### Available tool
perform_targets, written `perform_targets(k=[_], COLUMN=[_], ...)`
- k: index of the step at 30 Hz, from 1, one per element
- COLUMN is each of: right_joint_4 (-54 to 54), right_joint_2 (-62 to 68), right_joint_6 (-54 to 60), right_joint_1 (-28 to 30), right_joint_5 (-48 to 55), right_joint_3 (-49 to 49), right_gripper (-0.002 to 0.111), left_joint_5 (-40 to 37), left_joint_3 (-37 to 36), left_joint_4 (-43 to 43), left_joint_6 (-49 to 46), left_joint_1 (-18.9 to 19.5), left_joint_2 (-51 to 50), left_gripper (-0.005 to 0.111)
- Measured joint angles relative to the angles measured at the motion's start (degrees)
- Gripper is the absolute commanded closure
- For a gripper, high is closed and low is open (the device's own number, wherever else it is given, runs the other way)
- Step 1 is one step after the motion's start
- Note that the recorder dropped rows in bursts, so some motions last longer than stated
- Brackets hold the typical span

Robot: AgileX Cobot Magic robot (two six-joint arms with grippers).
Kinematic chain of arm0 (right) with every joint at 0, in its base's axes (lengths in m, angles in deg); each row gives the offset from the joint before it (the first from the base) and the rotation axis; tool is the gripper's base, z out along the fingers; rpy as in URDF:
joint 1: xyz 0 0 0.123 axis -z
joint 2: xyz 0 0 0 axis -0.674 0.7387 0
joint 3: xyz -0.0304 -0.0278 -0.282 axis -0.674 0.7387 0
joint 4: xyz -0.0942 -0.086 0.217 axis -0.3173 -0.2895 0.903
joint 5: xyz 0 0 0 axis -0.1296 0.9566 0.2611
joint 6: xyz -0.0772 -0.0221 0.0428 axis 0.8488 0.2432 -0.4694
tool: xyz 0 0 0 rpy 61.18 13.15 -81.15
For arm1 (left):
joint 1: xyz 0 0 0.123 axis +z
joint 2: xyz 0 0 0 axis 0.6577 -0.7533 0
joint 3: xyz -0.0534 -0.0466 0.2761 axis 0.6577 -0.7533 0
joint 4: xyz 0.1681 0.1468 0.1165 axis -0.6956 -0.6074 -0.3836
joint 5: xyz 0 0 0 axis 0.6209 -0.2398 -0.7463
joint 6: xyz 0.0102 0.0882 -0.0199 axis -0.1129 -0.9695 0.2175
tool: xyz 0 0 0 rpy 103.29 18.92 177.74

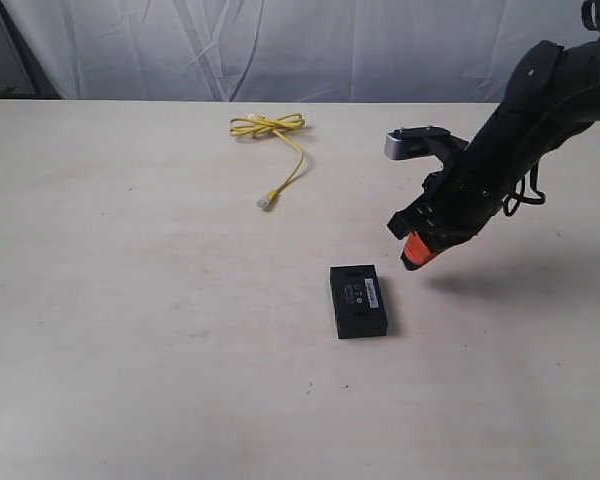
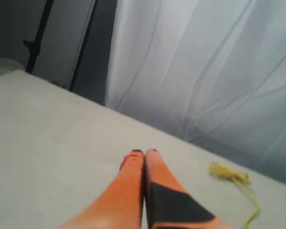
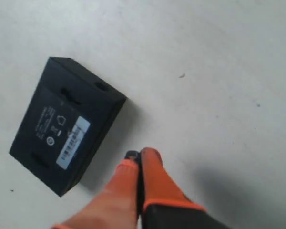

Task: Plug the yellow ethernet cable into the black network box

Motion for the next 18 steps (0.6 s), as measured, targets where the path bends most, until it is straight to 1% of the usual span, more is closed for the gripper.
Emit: perform_targets(k=[3,5,8,12,15,18], right_joint_4=[1.0,1.5,2.6,4.0,4.9,5.6], right_joint_2=[0.6,1.3,2.9,4.8,5.2,5.2], right_joint_6=[0.4,0.4,0.4,0.4,0.4,0.5], right_joint_1=[0.0,0.0,0.0,0.0,0.0,0.0], right_joint_5=[0.0,0.0,0.0,0.0,0.0,-0.1], right_joint_3=[-0.1,-0.1,-0.1,-0.1,-0.1,-0.1], right_gripper=[0.109,0.109,0.109,0.109,0.109,0.109], left_joint_5=[-5.3,-9.4,-14.9,-20.8,-23.3,-23.6], left_joint_3=[3.8,6.2,9.4,12.6,14.6,16.2], left_joint_4=[0.8,3.2,8.2,17.6,22.6,24.3], left_joint_6=[-5.4,-9.8,-16.8,-27.3,-33.8,-36.5], left_joint_1=[0.0,0.0,0.0,-0.3,-2.6,-6.1], left_joint_2=[-6.8,-11.4,-17.9,-25.5,-31.1,-36.8], left_gripper=[0.107,0.107,0.107,0.107,0.107,0.107])
